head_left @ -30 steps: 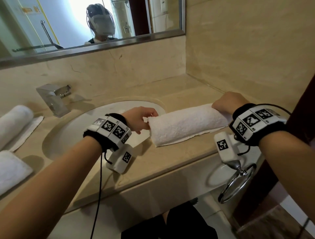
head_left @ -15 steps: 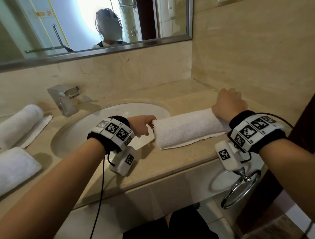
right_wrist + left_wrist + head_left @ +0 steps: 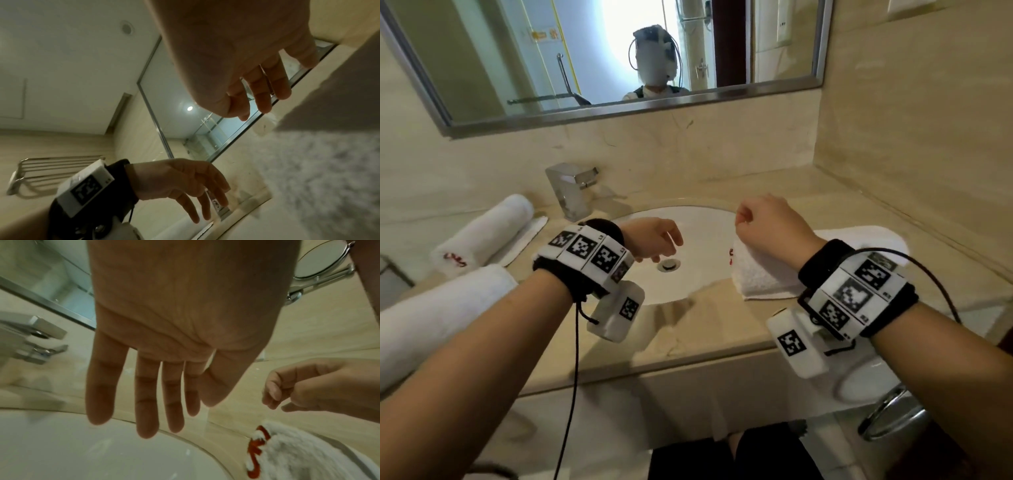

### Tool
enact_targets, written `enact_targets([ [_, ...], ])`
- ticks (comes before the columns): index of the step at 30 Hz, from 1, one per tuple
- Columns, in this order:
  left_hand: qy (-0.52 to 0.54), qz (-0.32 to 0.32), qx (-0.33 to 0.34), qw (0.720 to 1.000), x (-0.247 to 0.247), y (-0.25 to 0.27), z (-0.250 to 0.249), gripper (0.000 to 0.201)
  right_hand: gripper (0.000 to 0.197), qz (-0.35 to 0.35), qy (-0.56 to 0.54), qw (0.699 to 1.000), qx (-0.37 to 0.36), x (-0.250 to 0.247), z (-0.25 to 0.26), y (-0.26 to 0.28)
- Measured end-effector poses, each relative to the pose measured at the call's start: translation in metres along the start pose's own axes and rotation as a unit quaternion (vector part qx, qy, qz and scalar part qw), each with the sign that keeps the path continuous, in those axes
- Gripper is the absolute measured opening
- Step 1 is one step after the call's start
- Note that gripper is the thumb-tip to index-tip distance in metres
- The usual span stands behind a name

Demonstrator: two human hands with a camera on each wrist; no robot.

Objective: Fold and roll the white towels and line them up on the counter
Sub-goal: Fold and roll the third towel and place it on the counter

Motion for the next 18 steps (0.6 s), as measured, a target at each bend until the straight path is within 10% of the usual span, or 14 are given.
enact_targets([
  [4, -0.018, -0.018, -0.035, 0.999, -0.015, 0.032, 0.033, 0.016, 0.015, 0.067, 0.051, 0.996, -0.013, 0.012, 0.012, -0.001],
  [9, -0.002, -0.067, -0.142, 0.988, -0.038, 0.074, 0.080, 0.013, 0.072, 0.343, 0.247, 0.906, 0.008, 0.029, -0.003, 0.000],
  [14, -0.063, -0.081, -0.148, 0.984, -0.044, 0.074, 0.079, 0.021, 0.127, 0.393, 0.261, 0.882, 0.007, 0.029, -0.014, -0.018],
  [18, -0.062, -0.062, -0.137, 0.987, -0.036, 0.070, 0.075, 0.017, 0.081, 0.425, 0.237, 0.874, -0.014, 0.034, -0.020, -0.015],
])
Point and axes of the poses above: each hand's wrist, its own y-axis away from the middle knuckle, its own x-axis out of the palm, z = x × y, the point moved 5 cm from there along -y, towards the middle knuckle, and after that the axes turned 10 degrees about x, right-handed, at the moved point
